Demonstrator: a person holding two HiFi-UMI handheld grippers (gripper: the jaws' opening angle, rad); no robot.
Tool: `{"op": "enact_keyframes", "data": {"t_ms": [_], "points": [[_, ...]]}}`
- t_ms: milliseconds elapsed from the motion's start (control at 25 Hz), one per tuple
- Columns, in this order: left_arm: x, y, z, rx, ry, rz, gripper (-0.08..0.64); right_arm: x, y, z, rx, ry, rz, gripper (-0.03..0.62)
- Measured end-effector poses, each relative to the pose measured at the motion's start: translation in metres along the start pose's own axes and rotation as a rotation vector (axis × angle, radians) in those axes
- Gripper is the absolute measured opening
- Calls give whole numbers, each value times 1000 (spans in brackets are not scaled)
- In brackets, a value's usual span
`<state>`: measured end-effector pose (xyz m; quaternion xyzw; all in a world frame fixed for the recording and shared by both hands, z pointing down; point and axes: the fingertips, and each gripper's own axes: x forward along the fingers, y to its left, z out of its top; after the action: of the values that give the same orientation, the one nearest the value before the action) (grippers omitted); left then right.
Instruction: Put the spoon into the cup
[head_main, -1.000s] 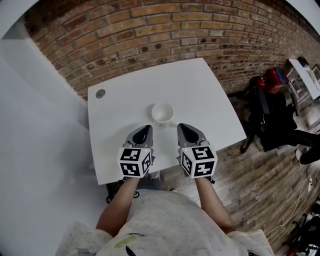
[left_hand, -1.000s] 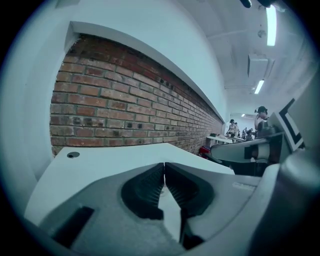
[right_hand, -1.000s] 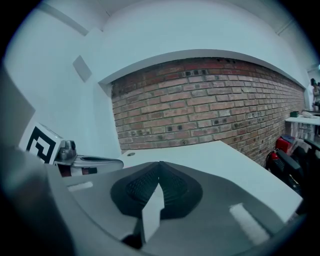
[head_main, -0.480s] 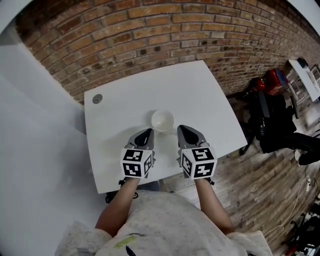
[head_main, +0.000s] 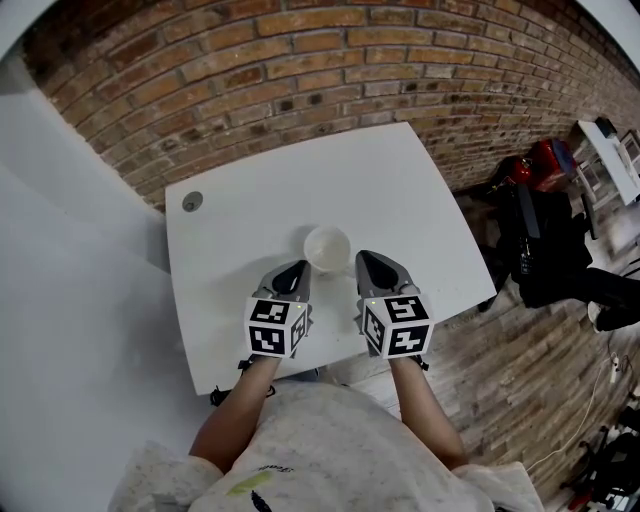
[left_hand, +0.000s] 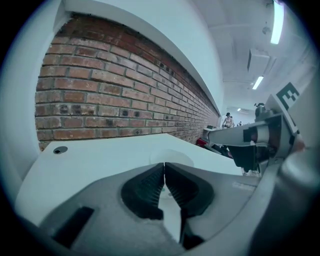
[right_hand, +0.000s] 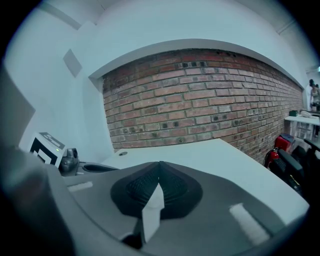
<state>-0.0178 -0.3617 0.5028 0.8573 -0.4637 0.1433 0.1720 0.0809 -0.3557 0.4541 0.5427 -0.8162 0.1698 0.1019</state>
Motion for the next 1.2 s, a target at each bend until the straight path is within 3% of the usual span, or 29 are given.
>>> {"op": "enact_keyframes", "data": {"t_ms": [560,720,1200], "points": [[9,5,-1,0,-4,-16,9,12,-3,-5,12,15,-12,9],[10,4,0,-12,-8,-28,85,13,-2,-6,13,20,-10,9],[2,-1,6,-9,-28,-27,85,5,1,-5,5,11,-4,9]]}}
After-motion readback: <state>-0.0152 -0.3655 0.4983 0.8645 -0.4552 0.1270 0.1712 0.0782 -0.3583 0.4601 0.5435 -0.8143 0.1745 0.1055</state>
